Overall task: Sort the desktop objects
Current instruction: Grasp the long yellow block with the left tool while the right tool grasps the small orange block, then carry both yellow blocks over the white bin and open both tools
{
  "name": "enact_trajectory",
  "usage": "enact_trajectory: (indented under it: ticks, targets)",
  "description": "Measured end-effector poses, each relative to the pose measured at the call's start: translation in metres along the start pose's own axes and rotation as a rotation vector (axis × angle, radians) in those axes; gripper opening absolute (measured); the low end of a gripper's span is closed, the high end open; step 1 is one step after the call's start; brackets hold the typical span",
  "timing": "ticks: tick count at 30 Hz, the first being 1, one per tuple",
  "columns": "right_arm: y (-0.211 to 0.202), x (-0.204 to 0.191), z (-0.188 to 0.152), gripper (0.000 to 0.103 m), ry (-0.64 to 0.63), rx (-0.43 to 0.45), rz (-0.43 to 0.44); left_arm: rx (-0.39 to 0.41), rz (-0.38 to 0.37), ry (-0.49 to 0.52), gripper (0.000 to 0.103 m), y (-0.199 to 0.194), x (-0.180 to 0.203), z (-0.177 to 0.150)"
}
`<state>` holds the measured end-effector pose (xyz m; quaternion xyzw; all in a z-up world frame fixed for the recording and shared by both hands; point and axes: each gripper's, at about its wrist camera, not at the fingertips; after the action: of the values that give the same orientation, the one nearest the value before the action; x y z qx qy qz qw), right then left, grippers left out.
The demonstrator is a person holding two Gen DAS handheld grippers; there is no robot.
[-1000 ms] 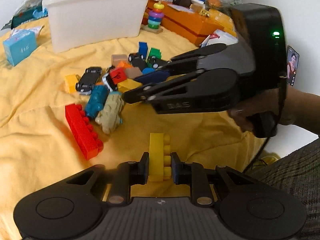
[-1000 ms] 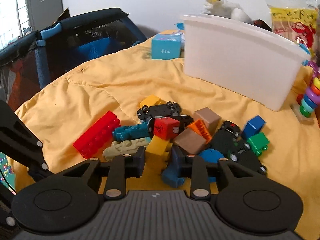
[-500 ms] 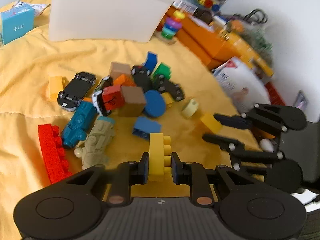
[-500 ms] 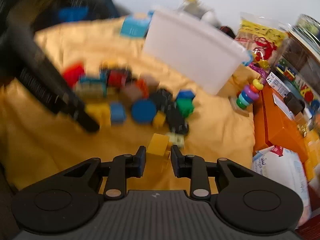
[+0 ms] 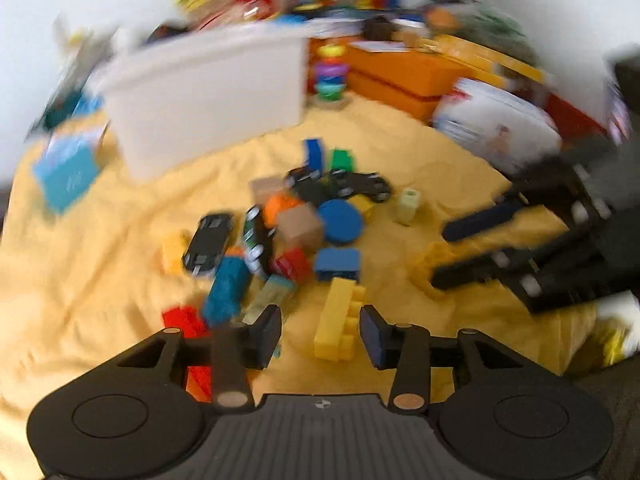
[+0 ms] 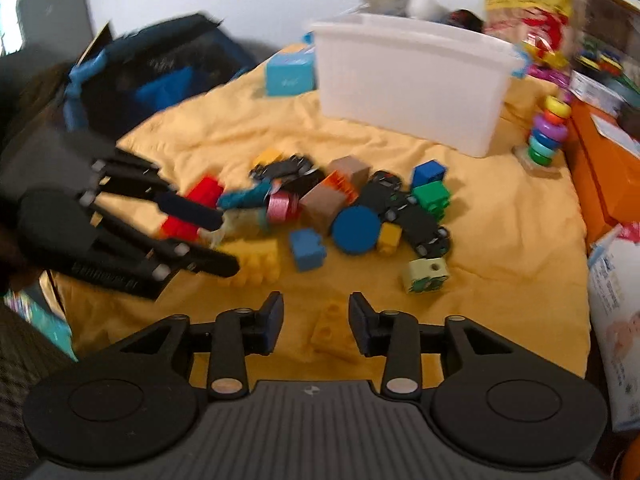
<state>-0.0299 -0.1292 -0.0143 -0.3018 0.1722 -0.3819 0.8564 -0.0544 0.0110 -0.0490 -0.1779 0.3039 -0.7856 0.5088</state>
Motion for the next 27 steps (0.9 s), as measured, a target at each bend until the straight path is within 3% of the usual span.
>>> enact_trajectory:
  ticks: [4,9,12,16,21,23,27]
  targets:
    - [0.004,0.007,0.0,0.043,0.035,-0.012,-0.012,0.019,-0.052,0.169,0.047,-0.002,0.026,0.001]
    - [0.006,0.008,-0.002,0.043,0.059,-0.019,-0.016,-0.038,-0.013,0.185,0.045,0.021,0.024,0.001]
    - [0.01,0.009,-0.003,0.043,0.067,-0.035,-0.034,-0.047,-0.012,0.197,0.035,0.027,0.019,0.0]
    - [0.018,0.013,-0.007,0.043,0.087,-0.061,-0.044,-0.071,-0.02,0.169,0.029,0.035,0.014,-0.003]
    - [0.029,0.016,-0.013,0.039,0.083,-0.112,-0.051,-0.08,-0.045,0.051,0.027,0.03,0.0,0.004]
    - [0.026,0.014,-0.006,0.039,0.042,-0.103,-0.057,-0.044,-0.043,0.01,0.027,0.02,-0.009,0.016]
    - [0.019,0.02,0.024,0.039,-0.018,-0.027,-0.072,0.069,0.022,0.023,0.027,0.001,-0.026,0.059]
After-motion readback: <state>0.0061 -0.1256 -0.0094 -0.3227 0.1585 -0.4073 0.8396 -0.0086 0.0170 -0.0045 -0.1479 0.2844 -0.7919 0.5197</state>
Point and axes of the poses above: each gripper's, at about its wrist camera, not at the fingertips, and y roughly the way its jaws point, x to its right, z to its top, and after that the axes turned 7 degrees about x, right-handed
